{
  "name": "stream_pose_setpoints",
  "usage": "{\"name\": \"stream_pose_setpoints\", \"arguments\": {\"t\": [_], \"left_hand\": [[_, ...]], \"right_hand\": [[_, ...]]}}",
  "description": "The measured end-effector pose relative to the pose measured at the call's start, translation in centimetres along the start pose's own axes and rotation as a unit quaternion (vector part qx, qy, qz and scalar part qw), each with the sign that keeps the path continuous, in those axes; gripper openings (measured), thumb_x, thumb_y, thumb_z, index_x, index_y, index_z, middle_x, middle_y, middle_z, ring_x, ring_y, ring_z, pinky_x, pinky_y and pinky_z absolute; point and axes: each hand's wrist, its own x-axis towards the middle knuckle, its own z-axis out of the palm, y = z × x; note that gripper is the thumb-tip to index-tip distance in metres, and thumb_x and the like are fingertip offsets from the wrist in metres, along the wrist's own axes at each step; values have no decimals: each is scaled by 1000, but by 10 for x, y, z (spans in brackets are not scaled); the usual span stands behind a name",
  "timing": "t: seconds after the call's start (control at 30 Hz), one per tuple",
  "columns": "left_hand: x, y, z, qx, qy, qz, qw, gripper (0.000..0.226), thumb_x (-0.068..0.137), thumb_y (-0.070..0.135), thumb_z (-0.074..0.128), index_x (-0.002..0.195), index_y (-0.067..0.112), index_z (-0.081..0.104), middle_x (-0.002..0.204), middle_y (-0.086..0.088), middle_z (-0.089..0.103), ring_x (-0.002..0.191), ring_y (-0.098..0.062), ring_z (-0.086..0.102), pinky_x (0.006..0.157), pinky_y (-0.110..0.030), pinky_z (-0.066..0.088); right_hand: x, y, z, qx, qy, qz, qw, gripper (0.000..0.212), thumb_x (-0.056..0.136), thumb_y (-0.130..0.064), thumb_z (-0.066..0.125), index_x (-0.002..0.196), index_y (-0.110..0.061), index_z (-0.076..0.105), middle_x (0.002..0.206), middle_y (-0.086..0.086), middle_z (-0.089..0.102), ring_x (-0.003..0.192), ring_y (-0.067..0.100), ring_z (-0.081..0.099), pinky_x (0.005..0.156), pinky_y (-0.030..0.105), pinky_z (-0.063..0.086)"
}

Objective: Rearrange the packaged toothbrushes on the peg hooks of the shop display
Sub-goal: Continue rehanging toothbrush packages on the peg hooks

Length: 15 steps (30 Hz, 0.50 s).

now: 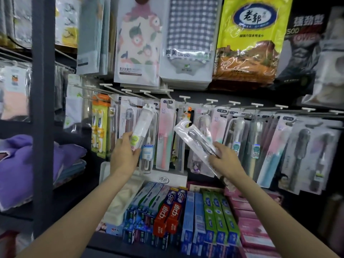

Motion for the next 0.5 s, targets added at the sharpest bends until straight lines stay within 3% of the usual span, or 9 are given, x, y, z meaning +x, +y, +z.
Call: {"name": "stream_pose_setpoints", "arguments": {"t": [0.07,0.23,0.4,0.5], "left_hand": [[-1,3,4,6,8,1,1000,51,86,9,62,132,11,39,120,-13,50,93,-29,58,82,-44,47],[-5,11,18,-18,17,-22,999,51,86,11,61,131,12,38,119,-13,51,92,-28,58,81,-42,48],[-9,18,23,0,19,-42,999,50,88,15,60,131,11,36,115,-13,51,91,-27,57,78,-39,46],[-10,20,22,16,18,-42,999,48,88,16,60,129,11,36,115,-14,51,90,-27,58,74,-36,45]], "right_hand": [[-4,16,-9,38,48,50,997,12,81,-17,51,92,-14,53,72,4,55,64,22,50,48,24,33],[-2,28,-29,86,85,72,990,19,89,-11,50,107,-9,55,89,11,60,74,25,55,62,31,45],[7,37,-25,157,146,142,966,44,90,-26,48,126,-1,50,110,17,61,94,30,59,76,31,44],[6,36,-11,204,124,170,956,49,85,-36,49,118,0,48,100,9,58,97,33,57,76,36,47]]}}
